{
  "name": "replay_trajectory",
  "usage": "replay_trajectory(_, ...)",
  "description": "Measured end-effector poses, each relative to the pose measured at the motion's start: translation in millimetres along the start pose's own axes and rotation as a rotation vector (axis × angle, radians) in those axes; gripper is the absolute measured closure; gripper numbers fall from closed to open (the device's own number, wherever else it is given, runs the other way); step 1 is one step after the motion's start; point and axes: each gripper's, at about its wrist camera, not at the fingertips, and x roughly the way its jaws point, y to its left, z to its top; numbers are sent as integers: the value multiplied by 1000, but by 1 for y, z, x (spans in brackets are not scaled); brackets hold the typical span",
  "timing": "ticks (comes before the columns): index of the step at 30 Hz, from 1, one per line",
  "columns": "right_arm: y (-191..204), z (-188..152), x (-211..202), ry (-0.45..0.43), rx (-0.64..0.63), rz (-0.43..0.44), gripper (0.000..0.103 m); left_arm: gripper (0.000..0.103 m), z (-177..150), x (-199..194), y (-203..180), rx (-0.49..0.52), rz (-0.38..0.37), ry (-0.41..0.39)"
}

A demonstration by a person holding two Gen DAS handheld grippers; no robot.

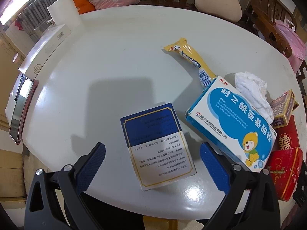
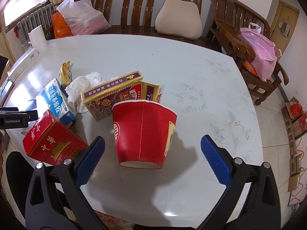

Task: Collect trash
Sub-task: 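Move the left tool toward the blue-white cigarette pack while the right tool approaches the red paper cup, then close the right gripper on the red paper cup while the left gripper closes on the cigarette pack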

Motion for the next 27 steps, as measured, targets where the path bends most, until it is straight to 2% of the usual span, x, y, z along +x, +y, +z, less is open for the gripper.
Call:
replay_trajectory(11, 0, 1, 22, 38, 2, 10, 5, 6, 7, 24, 7, -29, -22, 61)
replay_trajectory(16, -1, 1, 30, 40, -9, 6, 5, 7, 11, 25, 10, -45, -24, 58)
replay_trajectory(22, -7, 0, 37, 52, 10, 35, 6, 7, 16, 25, 7, -18, -33, 54)
replay_trajectory(25, -9, 0, 41, 66, 19, 58, 14, 7, 19, 25, 6, 0, -40, 51)
replay_trajectory(26, -10, -1, 43, 74, 22, 70, 19, 8, 19, 24, 3, 3, -44, 49)
replay_trajectory(27, -11, -2, 45, 83, 26, 86, 32, 9, 20, 23, 3, 6, -44, 47)
